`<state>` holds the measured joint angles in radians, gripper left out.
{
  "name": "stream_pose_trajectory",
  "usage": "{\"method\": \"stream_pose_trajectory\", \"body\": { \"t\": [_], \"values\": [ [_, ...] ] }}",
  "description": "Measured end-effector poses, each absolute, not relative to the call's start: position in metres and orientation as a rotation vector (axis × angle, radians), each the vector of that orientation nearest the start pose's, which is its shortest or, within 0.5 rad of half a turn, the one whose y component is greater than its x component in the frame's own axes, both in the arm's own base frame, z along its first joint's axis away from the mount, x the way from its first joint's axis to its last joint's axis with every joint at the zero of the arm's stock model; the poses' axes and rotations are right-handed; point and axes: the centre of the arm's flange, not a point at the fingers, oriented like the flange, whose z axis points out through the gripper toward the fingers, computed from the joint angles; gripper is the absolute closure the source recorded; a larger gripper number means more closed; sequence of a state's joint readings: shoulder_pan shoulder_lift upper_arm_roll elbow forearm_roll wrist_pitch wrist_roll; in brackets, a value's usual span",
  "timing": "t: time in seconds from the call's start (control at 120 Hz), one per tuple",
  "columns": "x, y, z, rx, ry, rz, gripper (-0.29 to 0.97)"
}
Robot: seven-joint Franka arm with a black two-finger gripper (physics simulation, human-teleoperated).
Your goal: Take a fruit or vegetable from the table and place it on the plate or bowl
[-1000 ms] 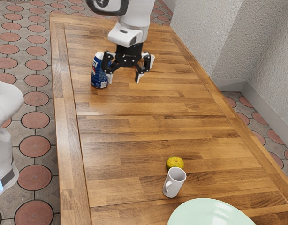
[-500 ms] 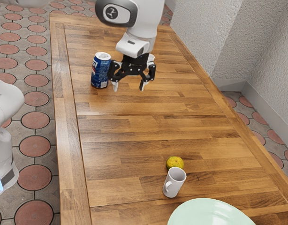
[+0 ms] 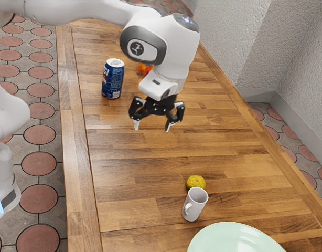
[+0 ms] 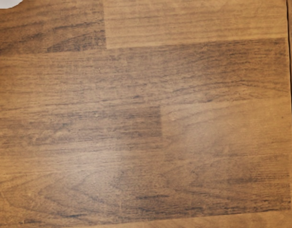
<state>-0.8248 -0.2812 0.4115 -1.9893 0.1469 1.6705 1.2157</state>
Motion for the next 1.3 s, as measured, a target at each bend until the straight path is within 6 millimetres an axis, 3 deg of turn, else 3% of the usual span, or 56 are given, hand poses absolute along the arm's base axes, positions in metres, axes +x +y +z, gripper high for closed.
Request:
{"method": "stream_pose_trajectory", "body": {
  "t": [0.125, 0.292, 0.492, 0.975, 1.092, 1.233, 1.3],
  "values": [
    [0.468, -0.187, 0.536, -2.099, 2.321, 0.112, 0.0],
    [0.49, -0.213, 0.529, -2.075, 2.307, 0.02, 0.0],
    [0.513, -0.221, 0.518, -2.097, 2.273, -0.028, 0.0],
    [0.532, -0.243, 0.478, -2.109, 2.268, -0.02, 0.0],
    [0.539, -0.242, 0.472, -2.121, 2.255, -0.023, 0.0],
    [0.569, -0.211, 0.473, -2.19, 2.171, -0.045, 0.0],
    [0.573, -0.208, 0.467, -2.204, 2.166, -0.04, 0.0]
  ]
}}
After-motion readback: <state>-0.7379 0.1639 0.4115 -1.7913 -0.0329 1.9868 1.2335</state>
